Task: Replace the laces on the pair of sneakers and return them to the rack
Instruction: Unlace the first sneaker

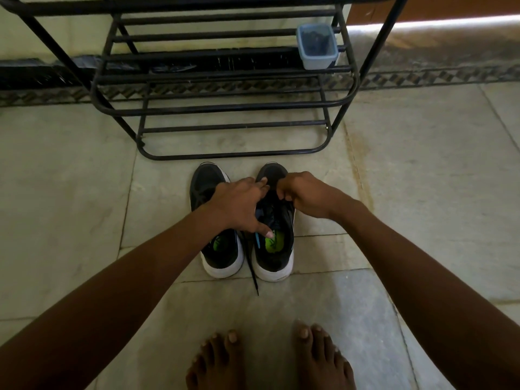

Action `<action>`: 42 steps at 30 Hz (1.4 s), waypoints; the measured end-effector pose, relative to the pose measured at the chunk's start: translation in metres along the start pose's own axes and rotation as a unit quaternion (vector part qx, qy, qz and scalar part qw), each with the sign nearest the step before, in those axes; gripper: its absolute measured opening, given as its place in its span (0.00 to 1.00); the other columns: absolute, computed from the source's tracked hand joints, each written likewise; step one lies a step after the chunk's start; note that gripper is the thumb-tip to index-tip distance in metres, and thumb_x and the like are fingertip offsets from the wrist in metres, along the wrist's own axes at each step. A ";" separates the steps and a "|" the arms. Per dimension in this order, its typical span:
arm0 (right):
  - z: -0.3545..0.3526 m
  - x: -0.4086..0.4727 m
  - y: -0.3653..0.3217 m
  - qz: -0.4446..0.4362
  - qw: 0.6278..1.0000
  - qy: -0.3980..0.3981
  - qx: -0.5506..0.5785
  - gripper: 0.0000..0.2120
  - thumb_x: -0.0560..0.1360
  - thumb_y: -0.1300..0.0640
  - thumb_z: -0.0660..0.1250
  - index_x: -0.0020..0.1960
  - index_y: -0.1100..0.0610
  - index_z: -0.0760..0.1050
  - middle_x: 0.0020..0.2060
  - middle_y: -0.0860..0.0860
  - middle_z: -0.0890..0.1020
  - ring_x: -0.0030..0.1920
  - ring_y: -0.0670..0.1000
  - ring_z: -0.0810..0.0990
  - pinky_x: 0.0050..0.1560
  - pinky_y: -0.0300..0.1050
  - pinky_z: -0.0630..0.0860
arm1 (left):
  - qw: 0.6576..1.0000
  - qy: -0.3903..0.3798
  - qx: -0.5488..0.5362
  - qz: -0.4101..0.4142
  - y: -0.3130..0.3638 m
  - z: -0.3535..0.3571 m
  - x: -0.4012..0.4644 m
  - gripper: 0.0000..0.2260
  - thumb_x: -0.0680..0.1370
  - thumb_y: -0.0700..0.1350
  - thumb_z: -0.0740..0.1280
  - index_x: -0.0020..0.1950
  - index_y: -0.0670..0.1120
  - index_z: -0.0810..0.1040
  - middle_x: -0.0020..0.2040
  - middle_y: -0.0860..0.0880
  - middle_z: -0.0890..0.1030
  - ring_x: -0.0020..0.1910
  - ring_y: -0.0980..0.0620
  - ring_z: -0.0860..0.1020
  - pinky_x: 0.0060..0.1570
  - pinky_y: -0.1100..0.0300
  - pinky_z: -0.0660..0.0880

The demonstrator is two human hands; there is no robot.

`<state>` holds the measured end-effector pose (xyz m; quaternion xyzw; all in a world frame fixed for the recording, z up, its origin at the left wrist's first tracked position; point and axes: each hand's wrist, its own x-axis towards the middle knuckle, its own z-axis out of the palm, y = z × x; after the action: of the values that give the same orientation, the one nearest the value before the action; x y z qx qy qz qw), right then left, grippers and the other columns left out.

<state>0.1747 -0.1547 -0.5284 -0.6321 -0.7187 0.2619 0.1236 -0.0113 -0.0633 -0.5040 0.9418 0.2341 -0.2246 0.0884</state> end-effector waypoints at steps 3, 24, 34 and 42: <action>-0.002 0.003 -0.002 0.047 0.996 -0.044 0.055 0.08 0.72 0.69 0.62 0.44 0.61 0.78 0.38 0.55 0.79 0.40 0.53 0.74 0.42 0.46 0.67 | 1.000 0.007 0.005 0.007 0.002 0.001 0.001 0.55 0.64 0.78 0.69 0.82 0.50 0.59 0.84 0.51 0.56 0.79 0.48 0.62 0.66 0.44 0.73; -0.038 -0.026 -0.010 0.090 0.925 -0.125 0.349 0.11 0.64 0.65 0.65 0.44 0.67 0.79 0.29 0.58 0.73 0.27 0.53 0.64 0.29 0.43 0.58 | 0.999 -0.035 0.005 -0.002 0.010 -0.006 0.000 0.53 0.64 0.76 0.71 0.81 0.49 0.62 0.84 0.49 0.57 0.76 0.45 0.68 0.73 0.36 0.63; -0.036 -0.033 -0.021 0.086 0.933 -0.081 0.340 0.09 0.77 0.60 0.72 0.41 0.64 0.80 0.39 0.61 0.76 0.37 0.54 0.72 0.36 0.45 0.69 | 0.999 -0.033 0.010 -0.008 0.008 0.000 0.004 0.55 0.61 0.78 0.71 0.80 0.51 0.62 0.78 0.48 0.70 0.69 0.44 0.75 0.65 0.40 0.73; -0.018 -0.031 -0.024 0.219 0.909 0.051 0.352 0.19 0.84 0.52 0.61 0.41 0.63 0.76 0.33 0.57 0.79 0.34 0.54 0.76 0.38 0.44 0.72 | 0.999 -0.043 0.031 -0.008 0.008 0.003 0.008 0.56 0.63 0.78 0.70 0.82 0.50 0.59 0.83 0.49 0.60 0.73 0.43 0.72 0.72 0.34 0.64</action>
<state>0.1688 -0.1823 -0.4958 -0.7015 -0.4163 0.4855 0.3143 -0.0022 -0.0676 -0.5094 0.9316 0.2305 -0.2728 0.0679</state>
